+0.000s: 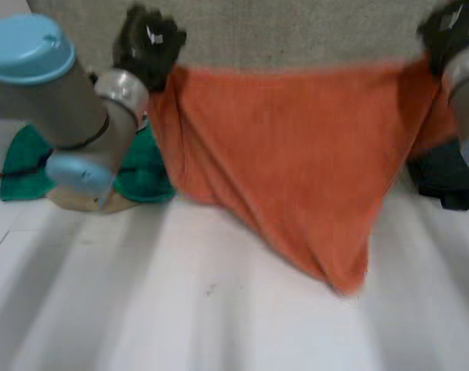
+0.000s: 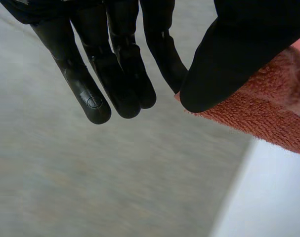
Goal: Fold the laundry.
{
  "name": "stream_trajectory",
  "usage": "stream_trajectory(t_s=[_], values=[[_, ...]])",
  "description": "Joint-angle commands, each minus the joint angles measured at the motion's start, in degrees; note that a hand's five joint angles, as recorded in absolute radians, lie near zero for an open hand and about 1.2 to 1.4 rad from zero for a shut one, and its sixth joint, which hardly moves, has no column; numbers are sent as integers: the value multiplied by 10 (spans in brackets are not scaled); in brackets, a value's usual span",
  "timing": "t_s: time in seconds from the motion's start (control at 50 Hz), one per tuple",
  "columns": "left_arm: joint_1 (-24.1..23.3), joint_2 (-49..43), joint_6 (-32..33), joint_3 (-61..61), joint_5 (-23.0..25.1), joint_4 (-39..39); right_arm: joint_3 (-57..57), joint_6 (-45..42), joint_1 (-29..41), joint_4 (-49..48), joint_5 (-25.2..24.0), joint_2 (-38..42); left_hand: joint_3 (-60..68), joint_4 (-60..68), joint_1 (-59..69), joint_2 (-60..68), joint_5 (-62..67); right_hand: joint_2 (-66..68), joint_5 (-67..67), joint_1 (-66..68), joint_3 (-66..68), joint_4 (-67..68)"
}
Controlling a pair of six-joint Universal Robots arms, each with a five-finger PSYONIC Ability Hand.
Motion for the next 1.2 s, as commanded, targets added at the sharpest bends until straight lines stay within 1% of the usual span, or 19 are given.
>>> stream_trajectory(t_s=[0.02, 0.1, 0.18, 0.3, 0.42, 0.5, 0.62, 0.72, 0.74, 0.78, 0.86, 0.9, 0.94, 1.02, 1.04, 1.1, 1.12, 1.18, 1.2], values=[[2, -32, -7, 283, -23, 85, -29, -1, 2, -242, 13, -33, 116, 112, 150, 114, 135, 126, 135, 157, 116, 113], [-2, -30, -8, 261, -21, 83, 3, -1, 6, -243, 6, -53, 116, 112, 150, 114, 135, 126, 135, 157, 116, 113], [2, 6, -22, 152, -20, 61, 70, -1, 6, -232, -6, -74, 116, 112, 150, 114, 135, 126, 135, 157, 116, 113], [37, 116, -47, -119, -2, 90, 214, 1, 0, -194, -44, -109, 116, 112, 150, 114, 135, 126, 135, 157, 116, 113], [41, 143, -52, -329, 53, 128, 350, 16, 0, -118, -83, -109, 116, 112, 150, 114, 135, 126, 135, 157, 116, 113], [45, 136, -44, -461, 80, 171, 406, 27, -2, -112, -107, -75, 116, 112, 150, 114, 135, 126, 135, 157, 116, 113], [43, 117, -23, -541, 86, 239, 434, 40, -3, -111, -111, -46, 116, 112, 150, 114, 135, 126, 135, 157, 116, 113], [43, 122, 6, -558, 86, 246, 443, 76, -1, -108, -109, -47, 115, 110, 149, 113, 133, 126, 135, 157, 116, 113], [44, 129, 13, -558, 86, 245, 447, 90, -1, -107, -109, -47, -128, -133, -94, -130, -110, 126, 135, 157, 116, 113], [46, 142, 20, -560, 85, 240, 452, 102, -2, -107, -109, -48, -343, -348, -310, -345, -325, 126, 135, 157, 116, 113], [49, 172, 19, -565, 84, 210, 465, 126, -2, -105, -109, -56, -418, -423, -384, -420, -400, 126, 135, 157, 116, 113], [50, 193, 11, -565, 81, 186, 470, 144, -2, -105, -109, -63, -505, -510, -472, -507, -487, 126, 135, 157, 116, 113], [49, 207, -4, -566, 79, 168, 471, 163, -2, -105, -109, -66, -518, -522, -484, -520, -499, 126, 135, 157, 116, 113], [42, 222, -89, -567, 76, 136, 470, 188, -2, -90, -109, -66, -536, -541, -502, -538, -518, 126, 135, 157, 116, 113], [40, 222, -141, -566, 76, 129, 470, 190, -2, -86, -109, -66, -533, -537, -499, -535, -515, 126, 135, 157, 116, 113], [37, 222, -222, -562, 73, 123, 467, 194, -2, -66, -111, -66, -533, -537, -499, -535, -515, 126, 135, 157, 116, 113], [36, 218, -270, -559, 64, 121, 466, 195, -2, -61, -111, -66, -528, -532, -494, -530, -510, 126, 135, 157, 116, 113], [34, 213, -331, -554, 45, 121, 466, 195, -2, -56, -113, -66, -513, -517, -479, -515, -494, 126, 135, 157, 116, 113], [32, 202, -353, -547, 32, 121, 466, 195, -2, -56, -113, -66, -448, -452, -414, -450, -429, 126, 135, 157, 116, 113]])
